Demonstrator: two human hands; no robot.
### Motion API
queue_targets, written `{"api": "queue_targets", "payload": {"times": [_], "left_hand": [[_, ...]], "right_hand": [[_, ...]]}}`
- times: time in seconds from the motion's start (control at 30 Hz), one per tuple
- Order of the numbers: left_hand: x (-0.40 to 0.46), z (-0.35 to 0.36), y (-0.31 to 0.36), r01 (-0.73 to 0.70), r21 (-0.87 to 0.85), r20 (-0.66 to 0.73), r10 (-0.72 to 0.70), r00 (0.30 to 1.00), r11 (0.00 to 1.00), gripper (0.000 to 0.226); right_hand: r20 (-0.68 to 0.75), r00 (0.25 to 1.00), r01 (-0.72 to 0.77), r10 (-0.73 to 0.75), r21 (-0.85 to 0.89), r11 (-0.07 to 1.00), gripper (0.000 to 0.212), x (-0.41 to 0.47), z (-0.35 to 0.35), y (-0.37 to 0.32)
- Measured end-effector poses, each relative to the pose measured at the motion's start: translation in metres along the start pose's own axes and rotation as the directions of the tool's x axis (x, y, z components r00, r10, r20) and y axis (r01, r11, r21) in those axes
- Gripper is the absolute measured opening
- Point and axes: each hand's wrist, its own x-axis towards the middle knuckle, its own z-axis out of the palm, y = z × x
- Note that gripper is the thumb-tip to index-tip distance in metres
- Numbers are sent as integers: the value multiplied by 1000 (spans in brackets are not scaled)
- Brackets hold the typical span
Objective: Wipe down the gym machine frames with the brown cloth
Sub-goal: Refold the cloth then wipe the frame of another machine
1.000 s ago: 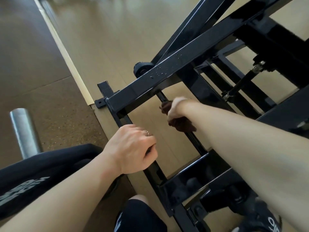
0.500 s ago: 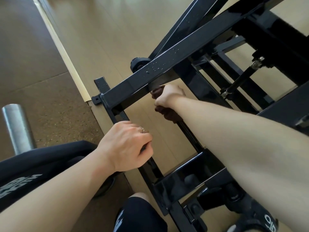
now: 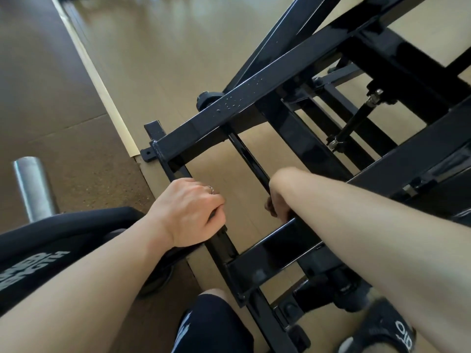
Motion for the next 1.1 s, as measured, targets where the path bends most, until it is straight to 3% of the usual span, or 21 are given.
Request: {"api": "queue_targets", "payload": {"times": [0.07,0.13,0.2,0.27,0.33,0.4,0.43,0.5,0.6,0.63,0.7,0.8,0.87,0.9,0.97,1.0,1.03,1.1], "left_hand": [[0,1,0,2,6,1,-2,1000,1000,53],[0,1,1,-1,5,-4,1,1000,1000,54],[0,2,0,0,2,-11,1,1000,1000,56],[0,3,-1,0,2,-17,0,1000,1000,57],[-1,4,-1,0,-8,-32,0,999,1000,55],[0,6,-1,4,-4,-43,-4,999,1000,54],[0,7,-2,5,-1,-49,-5,999,1000,54],[0,8,-3,7,-2,-60,-7,998,1000,52],[-1,9,-3,3,-4,-63,-3,998,1000,51],[-1,9,-3,2,-7,-61,-3,998,1000,51],[-1,9,-3,1,-10,-57,-1,998,1000,51],[1,8,-3,-10,-9,-59,9,998,1000,47],[1,7,-3,-10,2,-62,10,998,1000,45],[1,6,-3,-11,2,-55,11,998,1000,45],[0,6,-3,-9,-6,-40,8,999,1000,47],[0,5,-3,-8,-12,-36,7,999,1000,46],[0,4,-3,-8,-18,-39,7,999,1000,45],[1,3,-3,-9,-21,-51,8,999,1000,40]], "right_hand": [[39,999,-5,9,-109,994,26,-4,4,0],[93,996,2,0,-16,1000,11,-7,1,3],[74,997,7,-18,155,988,24,-6,-3,10],[-141,989,31,37,453,891,43,-5,-7,11],[-457,875,217,160,666,714,53,2,-12,4],[-611,755,270,237,620,737,60,4,-16,-8],[-625,740,224,247,576,787,60,6,-17,-15],[-509,820,93,263,571,816,51,3,-19,-19],[-179,969,-58,171,505,861,44,-17,-14,-3],[-157,980,-43,125,446,894,45,-25,-11,6],[-286,957,79,43,402,912,46,-46,-5,25],[-631,774,418,-42,461,783,40,-89,-4,43],[-836,547,653,-35,401,643,41,-115,-15,37],[-913,407,717,-5,316,621,46,-122,-23,28],[-988,149,706,29,127,697,61,-125,-44,3],[-997,74,648,12,58,760,68,-123,-55,-11],[-998,57,571,-35,4,821,72,-118,-66,-25],[-978,122,380,-166,-109,919,69,-98,-80,-45]]}}
